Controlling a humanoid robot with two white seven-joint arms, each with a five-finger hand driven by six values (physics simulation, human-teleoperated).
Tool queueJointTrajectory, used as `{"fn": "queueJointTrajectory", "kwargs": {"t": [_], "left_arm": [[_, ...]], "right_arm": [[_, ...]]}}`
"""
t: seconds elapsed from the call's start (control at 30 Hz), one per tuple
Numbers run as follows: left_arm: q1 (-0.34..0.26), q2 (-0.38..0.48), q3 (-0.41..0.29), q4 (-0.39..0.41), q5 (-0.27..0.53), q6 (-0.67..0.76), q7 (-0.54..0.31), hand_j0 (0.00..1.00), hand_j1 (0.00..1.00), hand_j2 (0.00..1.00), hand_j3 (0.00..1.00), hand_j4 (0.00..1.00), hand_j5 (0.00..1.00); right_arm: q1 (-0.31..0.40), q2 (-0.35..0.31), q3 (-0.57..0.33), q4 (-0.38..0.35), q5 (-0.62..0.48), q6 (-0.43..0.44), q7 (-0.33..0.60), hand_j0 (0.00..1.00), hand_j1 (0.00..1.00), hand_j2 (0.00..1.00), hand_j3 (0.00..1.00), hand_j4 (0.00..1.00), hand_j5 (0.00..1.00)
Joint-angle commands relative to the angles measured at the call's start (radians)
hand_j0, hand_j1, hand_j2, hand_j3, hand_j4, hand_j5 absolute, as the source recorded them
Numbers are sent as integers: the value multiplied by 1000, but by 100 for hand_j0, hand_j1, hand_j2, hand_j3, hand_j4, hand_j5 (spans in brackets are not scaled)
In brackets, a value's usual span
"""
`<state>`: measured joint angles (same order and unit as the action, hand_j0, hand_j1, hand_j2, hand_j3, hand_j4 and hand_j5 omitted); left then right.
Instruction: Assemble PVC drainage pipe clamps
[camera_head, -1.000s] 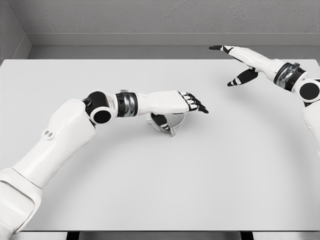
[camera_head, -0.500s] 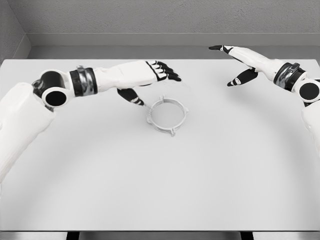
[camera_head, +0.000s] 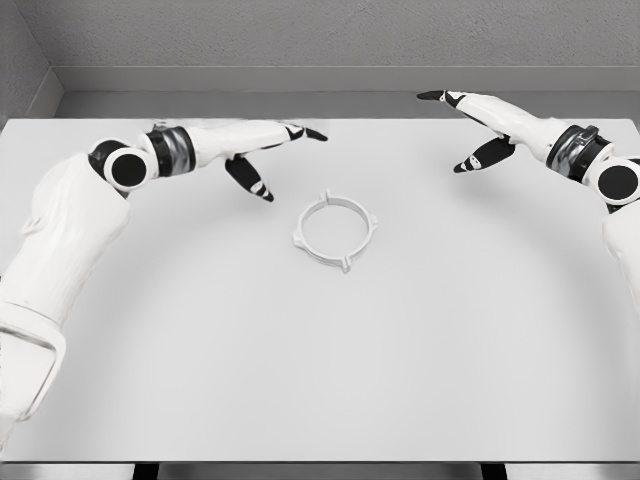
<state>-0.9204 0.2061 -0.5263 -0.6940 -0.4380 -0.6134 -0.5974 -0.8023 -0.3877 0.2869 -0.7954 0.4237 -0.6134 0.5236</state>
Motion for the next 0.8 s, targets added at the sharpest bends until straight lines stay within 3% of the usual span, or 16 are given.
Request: {"fn": "queueJointTrajectory", "kwargs": {"t": [0.0,0.2,0.23,0.27,0.3,0.33,0.43,0.5,0.57,0.63,0.77], "left_arm": [[0,-31,23,117,-2,3,-14,100,100,100,100,100,100],[-20,-33,72,149,-5,3,-14,100,100,100,100,100,100],[-37,-53,75,140,-33,3,-14,100,100,100,100,100,100],[-48,-67,80,107,-122,3,-14,100,100,100,100,100,100],[-49,-71,78,12,-235,3,-14,92,92,92,92,92,92],[-49,-82,74,-48,-330,3,-14,93,93,93,93,93,93],[-49,-100,65,-101,-347,3,-14,95,95,95,95,95,95],[-49,-117,62,-104,-447,3,-14,95,95,95,95,95,95],[-49,-136,52,-113,-485,3,-14,95,95,95,95,95,95],[-57,-189,-24,-104,-522,3,-14,96,96,96,96,96,96],[-54,-200,-55,-79,-539,81,85,99,99,99,99,99,99]], "right_arm": [[0,0,-2,-1,-8,3,0,100,100,100,100,100,100],[2,0,6,-2,-8,3,0,100,100,100,100,100,100],[2,0,6,-2,-8,3,0,100,100,100,100,100,100],[2,0,6,-4,-6,3,0,100,100,100,100,100,100],[2,0,8,-8,-6,3,1,100,100,100,100,100,100],[2,0,8,-10,-6,3,0,100,100,100,100,100,100],[2,1,8,-8,-8,3,0,100,100,100,100,100,100],[3,1,8,-8,-8,3,0,100,100,100,100,100,100],[3,1,8,-8,-8,3,1,100,100,100,100,100,100],[3,1,9,-8,-8,3,1,100,100,100,100,100,100],[3,1,12,-8,-6,3,1,100,100,100,100,100,100]]}}
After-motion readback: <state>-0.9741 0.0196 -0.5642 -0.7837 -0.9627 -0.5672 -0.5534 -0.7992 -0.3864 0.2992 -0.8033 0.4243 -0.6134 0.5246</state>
